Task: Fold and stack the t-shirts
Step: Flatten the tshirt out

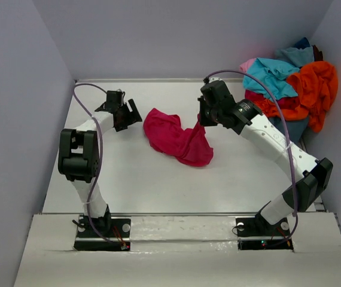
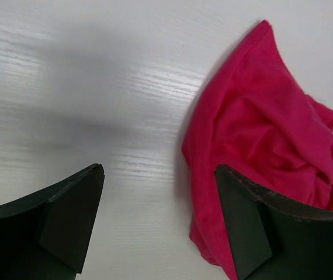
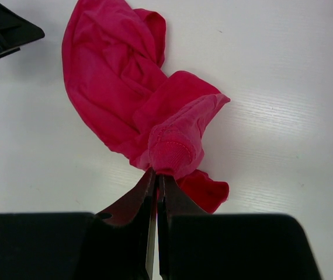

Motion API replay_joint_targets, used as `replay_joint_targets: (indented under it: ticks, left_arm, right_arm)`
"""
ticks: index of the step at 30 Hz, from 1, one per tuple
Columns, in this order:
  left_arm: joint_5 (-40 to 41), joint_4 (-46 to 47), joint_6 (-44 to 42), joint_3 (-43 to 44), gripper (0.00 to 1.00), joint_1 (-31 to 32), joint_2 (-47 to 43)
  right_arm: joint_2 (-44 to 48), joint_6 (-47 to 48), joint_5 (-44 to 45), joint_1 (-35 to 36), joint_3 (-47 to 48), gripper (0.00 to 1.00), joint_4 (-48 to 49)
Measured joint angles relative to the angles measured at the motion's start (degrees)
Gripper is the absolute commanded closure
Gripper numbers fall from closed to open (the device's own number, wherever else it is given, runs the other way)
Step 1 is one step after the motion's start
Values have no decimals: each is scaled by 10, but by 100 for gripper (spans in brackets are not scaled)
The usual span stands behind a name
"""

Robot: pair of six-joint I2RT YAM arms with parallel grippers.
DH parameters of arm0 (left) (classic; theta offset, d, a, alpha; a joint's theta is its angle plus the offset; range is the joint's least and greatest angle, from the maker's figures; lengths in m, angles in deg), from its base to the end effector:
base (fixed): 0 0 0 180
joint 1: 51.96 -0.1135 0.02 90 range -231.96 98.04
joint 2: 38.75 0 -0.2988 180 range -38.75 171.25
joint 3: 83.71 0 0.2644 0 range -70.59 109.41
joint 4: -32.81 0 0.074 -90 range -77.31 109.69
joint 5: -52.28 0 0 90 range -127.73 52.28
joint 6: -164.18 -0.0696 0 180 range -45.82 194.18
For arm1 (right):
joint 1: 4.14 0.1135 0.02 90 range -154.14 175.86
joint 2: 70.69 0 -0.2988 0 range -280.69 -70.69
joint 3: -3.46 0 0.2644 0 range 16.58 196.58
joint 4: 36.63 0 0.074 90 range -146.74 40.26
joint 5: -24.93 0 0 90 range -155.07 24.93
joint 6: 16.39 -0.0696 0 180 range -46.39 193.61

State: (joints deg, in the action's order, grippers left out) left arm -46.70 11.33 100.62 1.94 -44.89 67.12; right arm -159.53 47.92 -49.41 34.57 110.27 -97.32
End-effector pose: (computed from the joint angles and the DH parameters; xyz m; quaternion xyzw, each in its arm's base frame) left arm 0.4516 -0.0670 0.2146 -0.1215 0.9021 -0.1860 0.3700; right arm 0.2997 0.2161 0.3981 -0.0486 0.9079 0.1061 0.4027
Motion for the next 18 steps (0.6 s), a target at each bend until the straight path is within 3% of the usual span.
replay_joint_targets:
  ticks: [12,18]
  left_arm:
    - [-64,34,-12,42,17,36,88]
    - [-77,32,-21,67,27,58,108]
  right_arm:
    - [-9,0,0,0,0,93,0]
    - [-9,0,1,0,0,93,0]
